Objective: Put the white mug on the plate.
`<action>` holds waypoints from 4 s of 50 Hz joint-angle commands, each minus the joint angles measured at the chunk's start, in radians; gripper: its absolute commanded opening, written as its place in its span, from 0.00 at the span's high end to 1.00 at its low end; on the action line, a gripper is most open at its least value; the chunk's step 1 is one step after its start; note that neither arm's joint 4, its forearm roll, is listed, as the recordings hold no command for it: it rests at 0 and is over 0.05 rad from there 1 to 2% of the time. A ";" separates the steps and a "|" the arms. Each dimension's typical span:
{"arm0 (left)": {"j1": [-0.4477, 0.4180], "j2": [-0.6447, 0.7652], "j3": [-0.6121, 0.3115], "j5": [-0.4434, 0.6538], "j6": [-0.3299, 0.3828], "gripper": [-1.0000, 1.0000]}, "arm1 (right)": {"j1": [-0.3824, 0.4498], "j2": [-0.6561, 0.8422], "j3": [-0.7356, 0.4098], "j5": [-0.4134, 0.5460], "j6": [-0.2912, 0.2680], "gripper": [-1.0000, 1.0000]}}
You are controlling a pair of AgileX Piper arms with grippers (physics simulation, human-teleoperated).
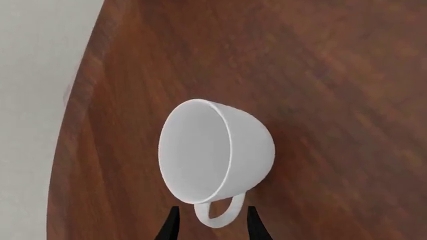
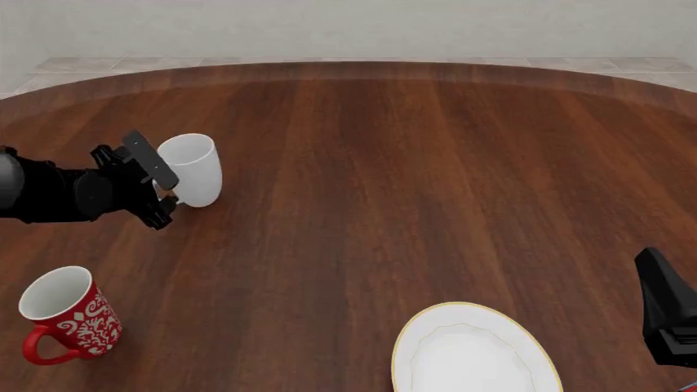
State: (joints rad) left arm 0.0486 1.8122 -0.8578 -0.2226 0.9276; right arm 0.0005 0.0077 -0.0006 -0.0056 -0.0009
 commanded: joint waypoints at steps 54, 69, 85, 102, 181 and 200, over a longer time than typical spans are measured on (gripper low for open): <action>0.032 -0.151 0.059 0.104 -0.021 1.00 | -0.001 0.000 -0.001 0.001 0.001 0.00; 0.011 -0.341 0.129 0.198 -0.028 1.00 | -0.001 0.000 -0.001 0.001 0.000 0.00; -0.030 -0.474 0.176 0.280 -0.067 1.00 | -0.001 0.000 -0.001 0.001 0.001 0.00; -0.124 -0.666 0.201 0.434 -0.162 1.00 | -0.001 0.000 -0.001 0.001 0.001 0.00; -0.685 -0.880 0.143 0.695 -0.603 1.00 | -0.001 0.000 -0.001 0.001 0.001 0.00; -0.776 -0.848 0.131 0.656 -0.655 1.00 | -0.001 0.000 -0.001 0.001 0.001 0.00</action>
State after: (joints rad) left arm -0.6844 0.9528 -0.7179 0.4502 0.3000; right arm 0.0005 0.0077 -0.0006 -0.0056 -0.0009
